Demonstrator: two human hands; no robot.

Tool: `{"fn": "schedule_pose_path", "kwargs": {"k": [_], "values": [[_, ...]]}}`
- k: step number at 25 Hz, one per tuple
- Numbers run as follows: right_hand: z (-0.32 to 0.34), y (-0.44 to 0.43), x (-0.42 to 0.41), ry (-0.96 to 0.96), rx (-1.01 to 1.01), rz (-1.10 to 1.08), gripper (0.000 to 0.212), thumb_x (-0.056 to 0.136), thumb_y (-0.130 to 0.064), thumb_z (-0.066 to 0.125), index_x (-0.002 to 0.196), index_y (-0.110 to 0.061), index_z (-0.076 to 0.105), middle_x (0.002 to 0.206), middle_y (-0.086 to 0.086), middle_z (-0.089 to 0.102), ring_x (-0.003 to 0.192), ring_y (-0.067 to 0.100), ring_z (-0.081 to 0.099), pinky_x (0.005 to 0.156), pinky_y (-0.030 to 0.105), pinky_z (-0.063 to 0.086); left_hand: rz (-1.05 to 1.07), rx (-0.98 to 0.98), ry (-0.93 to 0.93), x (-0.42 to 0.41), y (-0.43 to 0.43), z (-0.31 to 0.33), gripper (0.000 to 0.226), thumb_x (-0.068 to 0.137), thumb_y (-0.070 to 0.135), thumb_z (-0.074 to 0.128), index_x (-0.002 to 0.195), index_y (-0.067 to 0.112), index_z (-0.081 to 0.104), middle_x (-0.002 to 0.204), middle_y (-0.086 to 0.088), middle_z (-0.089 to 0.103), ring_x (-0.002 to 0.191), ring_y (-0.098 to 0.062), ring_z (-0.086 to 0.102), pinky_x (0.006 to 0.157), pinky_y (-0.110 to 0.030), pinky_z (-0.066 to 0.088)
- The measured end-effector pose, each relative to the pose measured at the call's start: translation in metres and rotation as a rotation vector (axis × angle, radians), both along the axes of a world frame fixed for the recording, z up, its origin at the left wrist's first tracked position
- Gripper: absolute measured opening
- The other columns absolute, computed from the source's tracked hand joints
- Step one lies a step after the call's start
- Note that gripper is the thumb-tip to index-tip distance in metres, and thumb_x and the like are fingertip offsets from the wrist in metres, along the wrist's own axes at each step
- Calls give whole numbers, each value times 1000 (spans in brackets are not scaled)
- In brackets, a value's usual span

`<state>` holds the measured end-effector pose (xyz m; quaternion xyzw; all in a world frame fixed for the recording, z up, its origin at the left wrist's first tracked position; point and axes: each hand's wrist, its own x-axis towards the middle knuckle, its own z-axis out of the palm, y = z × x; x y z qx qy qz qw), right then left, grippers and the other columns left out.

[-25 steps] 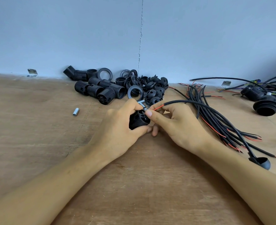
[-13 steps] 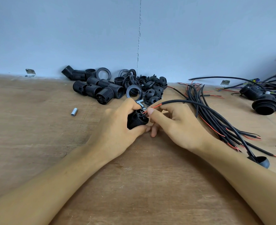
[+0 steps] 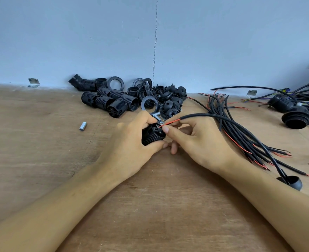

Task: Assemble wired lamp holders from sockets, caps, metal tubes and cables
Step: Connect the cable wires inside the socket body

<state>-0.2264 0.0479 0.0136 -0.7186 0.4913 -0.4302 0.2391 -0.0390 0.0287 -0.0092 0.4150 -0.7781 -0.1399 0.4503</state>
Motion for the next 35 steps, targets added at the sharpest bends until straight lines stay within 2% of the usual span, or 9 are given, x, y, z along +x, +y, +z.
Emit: {"fn": "schedule_pose_path", "kwargs": {"k": [5,9,12,18,22,25,29,32,35], "values": [[0,2,3,110,-81,-36,10,97,-22,64,89,-20,70,61,3,68,55,10,67,61,30,54,22,19,19,0,0,1,39,74,34,87,97,39,56,79,21,72,73,6,67,62,-10,47],[0,2,4,113,-112,-39,14,98,-20,63,84,-18,67,55,0,65,51,10,66,55,18,46,35,16,-11,-1,2,1,40,74,36,87,99,40,56,79,26,69,76,11,64,64,-5,44],[-1,2,5,99,-122,-30,14,98,-17,63,85,-14,68,56,-6,64,48,8,65,54,11,42,51,14,-26,0,1,0,41,74,37,88,100,39,57,80,22,70,77,10,63,64,-5,43],[-1,1,4,69,-120,-16,15,98,-16,64,84,-12,69,51,-5,64,47,9,64,56,12,44,37,-18,-17,-1,1,0,42,74,37,87,96,44,53,77,23,69,74,9,63,62,-7,43],[-1,2,6,63,-114,-27,15,99,-17,63,84,-15,68,51,-8,63,46,10,65,60,24,54,34,-3,-8,0,0,0,41,73,41,86,98,42,54,76,26,68,77,9,64,66,-8,45],[0,3,7,71,-115,-26,17,99,-17,63,82,-20,66,50,-10,63,48,10,66,58,19,51,31,0,0,0,0,0,39,71,46,82,99,41,55,76,27,67,78,10,64,65,-5,43],[1,3,5,73,-91,-13,16,99,-17,62,85,-14,67,53,-12,63,48,10,66,55,15,46,31,-13,-8,0,0,-1,44,73,39,88,97,44,52,77,26,68,75,9,64,64,-7,44],[1,4,5,113,-90,-9,13,99,-21,62,89,-16,67,59,-12,64,49,9,65,56,18,48,32,-16,0,0,0,0,43,74,37,87,96,45,52,80,24,71,76,7,66,64,-9,46],[3,5,5,192,-144,-20,12,97,-22,62,86,-20,66,67,-17,63,59,12,64,58,19,46,35,6,5,-1,1,0,38,72,44,82,99,42,55,84,22,73,77,6,66,65,-14,49]]}}
